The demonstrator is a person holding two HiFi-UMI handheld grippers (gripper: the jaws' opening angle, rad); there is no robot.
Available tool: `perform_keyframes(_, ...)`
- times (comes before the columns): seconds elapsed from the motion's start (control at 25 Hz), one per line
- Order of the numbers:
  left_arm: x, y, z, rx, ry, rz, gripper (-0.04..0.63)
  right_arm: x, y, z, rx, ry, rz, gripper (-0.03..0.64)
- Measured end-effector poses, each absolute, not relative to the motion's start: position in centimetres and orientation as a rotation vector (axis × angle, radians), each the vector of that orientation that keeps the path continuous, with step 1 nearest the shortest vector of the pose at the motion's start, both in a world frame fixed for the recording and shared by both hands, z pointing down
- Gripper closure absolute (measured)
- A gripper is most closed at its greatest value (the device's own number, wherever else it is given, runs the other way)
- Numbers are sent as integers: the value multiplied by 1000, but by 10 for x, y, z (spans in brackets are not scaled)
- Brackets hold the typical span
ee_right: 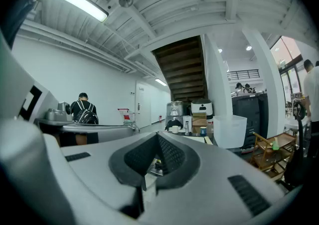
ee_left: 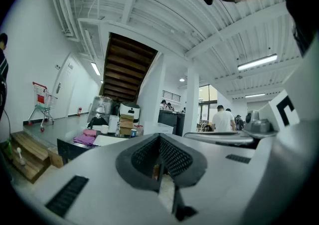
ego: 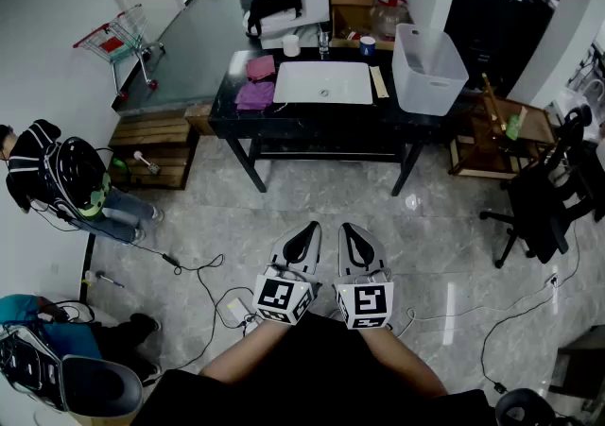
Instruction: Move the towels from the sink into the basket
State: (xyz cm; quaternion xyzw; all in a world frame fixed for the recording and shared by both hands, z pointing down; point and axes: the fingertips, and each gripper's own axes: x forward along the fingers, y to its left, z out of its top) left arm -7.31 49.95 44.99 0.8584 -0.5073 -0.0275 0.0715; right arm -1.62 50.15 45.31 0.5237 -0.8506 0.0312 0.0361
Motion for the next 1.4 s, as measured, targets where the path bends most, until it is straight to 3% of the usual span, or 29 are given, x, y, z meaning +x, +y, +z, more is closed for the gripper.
perform_keyframes(0.6, -56, 483, 467, 2591, -1475, -60, 583, -3, 477, 479, 1544, -2644, 201, 597)
perform_keyframes(1.4, -205, 280, 482, 2475, -1585, -79, 583, -134, 279, 482, 1517, -2560, 158, 597)
